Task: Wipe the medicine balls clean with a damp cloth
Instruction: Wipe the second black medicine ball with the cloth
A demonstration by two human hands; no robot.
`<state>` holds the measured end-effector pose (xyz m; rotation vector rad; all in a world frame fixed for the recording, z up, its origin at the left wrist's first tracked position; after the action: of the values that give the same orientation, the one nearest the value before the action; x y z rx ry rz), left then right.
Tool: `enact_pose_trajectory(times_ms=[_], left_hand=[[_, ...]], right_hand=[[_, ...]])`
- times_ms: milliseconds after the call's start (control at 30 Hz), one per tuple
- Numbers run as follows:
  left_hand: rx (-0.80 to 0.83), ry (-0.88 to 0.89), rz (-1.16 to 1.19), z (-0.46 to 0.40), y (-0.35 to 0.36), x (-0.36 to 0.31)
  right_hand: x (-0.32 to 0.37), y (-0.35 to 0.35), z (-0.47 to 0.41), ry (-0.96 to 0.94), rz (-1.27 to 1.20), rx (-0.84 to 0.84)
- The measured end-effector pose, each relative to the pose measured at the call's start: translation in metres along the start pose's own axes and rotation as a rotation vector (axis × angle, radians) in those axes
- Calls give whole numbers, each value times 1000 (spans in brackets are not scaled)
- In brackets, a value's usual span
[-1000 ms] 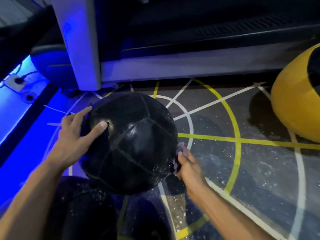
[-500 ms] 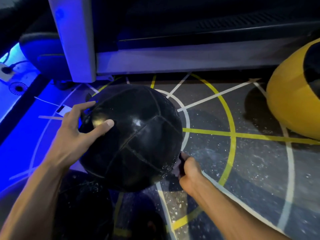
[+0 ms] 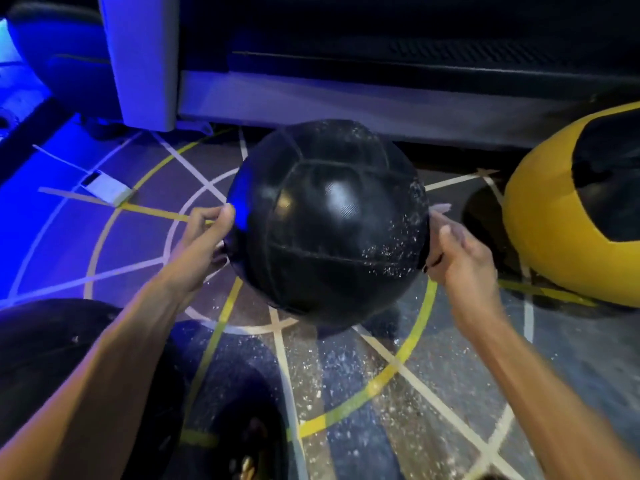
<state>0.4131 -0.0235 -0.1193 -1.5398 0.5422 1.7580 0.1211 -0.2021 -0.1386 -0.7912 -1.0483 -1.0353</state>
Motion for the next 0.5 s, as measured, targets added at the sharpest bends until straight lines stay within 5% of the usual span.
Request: enact_pose_trajectory(times_ms=[267,500], left_hand=[[-23,153,-75,13,7,-15],[-62,229,-64,39,18,-7]], right_hand=[[-39,2,36,-176,123,-36],[-35,13,20,65,-5,-132]])
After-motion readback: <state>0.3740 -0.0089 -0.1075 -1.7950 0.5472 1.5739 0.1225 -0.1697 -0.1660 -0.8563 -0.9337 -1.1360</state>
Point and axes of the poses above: each hand's wrist, its own z-axis away from the middle knuckle, its own y-axis out of the palm, x = y × z, the point moved 1 cm from there along -z, towards the middle knuckle, and after that the axes turned 7 degrees about y, right-handed, at the moved point
